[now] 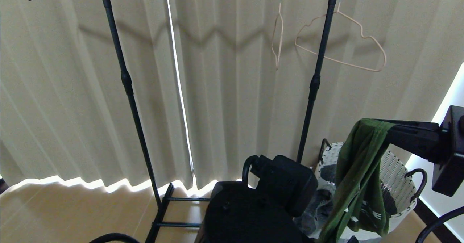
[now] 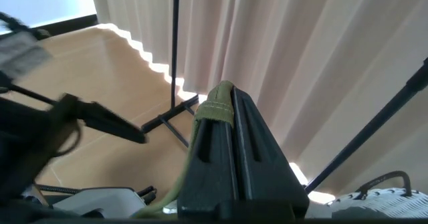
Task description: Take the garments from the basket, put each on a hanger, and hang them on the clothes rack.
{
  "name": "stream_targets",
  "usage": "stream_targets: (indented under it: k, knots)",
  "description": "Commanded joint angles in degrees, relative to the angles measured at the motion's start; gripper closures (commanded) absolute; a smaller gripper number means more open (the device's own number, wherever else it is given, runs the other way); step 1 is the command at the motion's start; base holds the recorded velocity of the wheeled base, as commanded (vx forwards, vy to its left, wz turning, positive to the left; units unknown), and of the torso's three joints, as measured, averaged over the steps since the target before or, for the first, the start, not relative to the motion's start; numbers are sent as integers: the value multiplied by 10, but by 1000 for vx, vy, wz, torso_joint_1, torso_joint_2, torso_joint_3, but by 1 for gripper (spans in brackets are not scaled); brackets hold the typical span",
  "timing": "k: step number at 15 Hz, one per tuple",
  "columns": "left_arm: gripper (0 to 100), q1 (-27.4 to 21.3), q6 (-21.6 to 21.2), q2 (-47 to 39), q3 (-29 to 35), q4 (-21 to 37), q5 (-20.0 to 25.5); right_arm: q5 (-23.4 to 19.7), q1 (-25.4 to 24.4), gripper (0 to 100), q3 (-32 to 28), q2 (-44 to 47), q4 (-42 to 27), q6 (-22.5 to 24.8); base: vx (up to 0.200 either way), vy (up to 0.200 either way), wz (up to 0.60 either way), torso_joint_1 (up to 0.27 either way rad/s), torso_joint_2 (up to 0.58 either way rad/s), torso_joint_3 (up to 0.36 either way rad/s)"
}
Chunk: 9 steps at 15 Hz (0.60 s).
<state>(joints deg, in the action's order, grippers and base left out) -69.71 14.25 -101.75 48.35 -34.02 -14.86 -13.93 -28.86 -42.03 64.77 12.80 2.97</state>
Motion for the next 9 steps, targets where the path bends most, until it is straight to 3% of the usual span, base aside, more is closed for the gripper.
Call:
stream_targets:
  k: [1,9]
  knots:
    - [0,4,2,-34,24,-1,0,0,-2,100,1,-1,0,0,0,0,0,0,0,0]
    - [0,20,20,-95,61,2,-39,0,-13,100,1,-1,1,-1,0,0,0,0,0,0]
